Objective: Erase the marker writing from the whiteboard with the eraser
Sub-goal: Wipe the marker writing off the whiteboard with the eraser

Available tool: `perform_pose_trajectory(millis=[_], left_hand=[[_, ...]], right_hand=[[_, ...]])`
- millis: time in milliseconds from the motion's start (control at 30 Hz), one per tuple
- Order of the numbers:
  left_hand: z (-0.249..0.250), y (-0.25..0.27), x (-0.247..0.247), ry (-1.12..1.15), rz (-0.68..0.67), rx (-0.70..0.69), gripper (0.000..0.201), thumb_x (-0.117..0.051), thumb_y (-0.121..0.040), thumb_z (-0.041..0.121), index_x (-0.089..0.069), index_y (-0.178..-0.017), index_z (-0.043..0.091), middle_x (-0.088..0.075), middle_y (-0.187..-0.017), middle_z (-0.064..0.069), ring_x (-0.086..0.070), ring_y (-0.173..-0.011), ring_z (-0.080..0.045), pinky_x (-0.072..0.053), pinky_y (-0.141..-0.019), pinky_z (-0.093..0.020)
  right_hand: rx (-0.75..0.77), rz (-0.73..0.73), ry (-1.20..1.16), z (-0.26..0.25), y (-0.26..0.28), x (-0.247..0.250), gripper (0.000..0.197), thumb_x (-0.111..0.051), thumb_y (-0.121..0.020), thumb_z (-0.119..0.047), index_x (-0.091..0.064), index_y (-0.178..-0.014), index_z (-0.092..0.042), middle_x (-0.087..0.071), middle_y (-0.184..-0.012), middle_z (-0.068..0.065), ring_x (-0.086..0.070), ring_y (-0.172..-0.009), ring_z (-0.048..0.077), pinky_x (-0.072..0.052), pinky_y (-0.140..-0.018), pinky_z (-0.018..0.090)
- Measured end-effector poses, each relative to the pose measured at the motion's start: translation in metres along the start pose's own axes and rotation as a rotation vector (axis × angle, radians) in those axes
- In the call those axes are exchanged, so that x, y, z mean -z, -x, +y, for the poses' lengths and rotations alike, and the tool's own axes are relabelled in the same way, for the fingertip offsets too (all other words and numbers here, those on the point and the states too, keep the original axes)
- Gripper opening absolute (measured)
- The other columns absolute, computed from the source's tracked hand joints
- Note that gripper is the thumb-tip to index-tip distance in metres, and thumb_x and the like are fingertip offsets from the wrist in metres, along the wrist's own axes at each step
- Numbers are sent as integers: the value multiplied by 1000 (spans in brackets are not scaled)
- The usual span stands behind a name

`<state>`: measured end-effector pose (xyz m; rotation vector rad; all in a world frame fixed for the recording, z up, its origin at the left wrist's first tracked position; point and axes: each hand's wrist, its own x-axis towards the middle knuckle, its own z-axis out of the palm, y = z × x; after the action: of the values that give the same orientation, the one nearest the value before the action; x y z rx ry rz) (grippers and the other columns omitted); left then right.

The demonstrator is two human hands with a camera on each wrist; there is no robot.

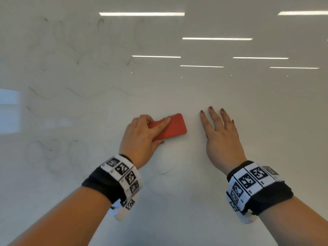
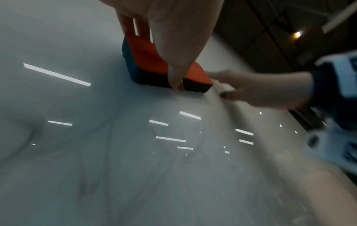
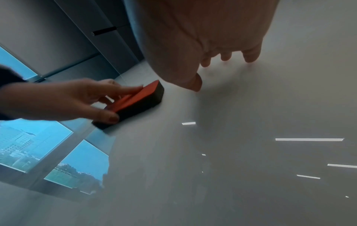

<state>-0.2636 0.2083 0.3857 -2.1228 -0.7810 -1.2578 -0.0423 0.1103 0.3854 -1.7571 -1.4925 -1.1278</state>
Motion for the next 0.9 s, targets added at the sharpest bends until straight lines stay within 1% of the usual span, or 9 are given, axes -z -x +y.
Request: perform_pose_trajectory(millis=[100,233,333,433,533,667,733,833,900], left_hand=[[-5,-11,4,-3,-1,-3,69,-72,-76,38,-43,-139,37,-49,-110,-11,-49,-93,-29,-47,-80,-40],[-4,0,-2,1,9,-15,67,-72,-77,38,-44,-138,33,-50,-110,-13,-49,-92,-30,-48,-79,-41],[-6,17,-8,15,-9,-35,67,-72,-76,38,-45,-137,34,-51,-110,-12,-49,-93,-30,-48,-79,-41],[-7,38,-14,41,-24,-57,68,-74,-74,37,-47,-136,34,-51,-109,-11,-49,-93,-28,-48,-79,-41],[-6,58,-23,61,-34,-71,69,-76,-73,36,-47,-136,35,-50,-108,-9,-48,-93,-26,-47,-79,-39],[-1,91,-36,86,-86,-115,71,-79,-70,35,-48,-133,37,-50,-106,-6,-48,-92,-25,-47,-78,-38],[1,106,-41,83,-119,-151,73,-80,-68,36,-46,-133,38,-49,-106,-5,-49,-91,-24,-47,-78,-38],[-2,105,-40,63,-111,-191,74,-80,-68,36,-46,-134,37,-52,-104,-6,-51,-89,-25,-47,-77,-39],[-7,90,-33,66,-59,-150,72,-79,-69,36,-48,-134,35,-53,-104,-9,-51,-88,-27,-47,-77,-40]], right_hand=[[5,16,11,1,-1,-1,81,-51,-79,6,-22,-151,-19,-23,-156,9,-15,-142,37,-23,-110,54],[-23,20,3,-4,1,-4,79,-52,-81,5,-22,-151,-19,-22,-156,9,-15,-142,37,-22,-110,54],[-54,18,-9,-10,3,-6,78,-51,-83,4,-20,-151,-20,-19,-157,8,-12,-143,36,-21,-112,53],[-63,5,-13,-16,10,-10,80,-53,-83,3,-19,-151,-19,-17,-157,9,-11,-143,38,-24,-112,54],[-31,-8,-9,-23,29,-18,82,-55,-80,5,-20,-151,-19,-20,-156,10,-12,-142,39,-27,-110,54],[-8,-27,-4,-29,53,-29,82,-54,-78,7,-23,-150,-18,-21,-155,10,-14,-142,39,-24,-111,55],[-8,-40,2,-29,56,-29,82,-52,-78,6,-23,-150,-19,-21,-156,9,-14,-142,38,-25,-111,55],[-10,-54,0,-30,56,-28,82,-51,-78,6,-23,-150,-18,-21,-156,9,-15,-142,39,-27,-110,56],[-15,-64,0,-30,56,-26,81,-51,-78,7,-23,-150,-18,-21,-156,9,-14,-142,39,-27,-110,56]])
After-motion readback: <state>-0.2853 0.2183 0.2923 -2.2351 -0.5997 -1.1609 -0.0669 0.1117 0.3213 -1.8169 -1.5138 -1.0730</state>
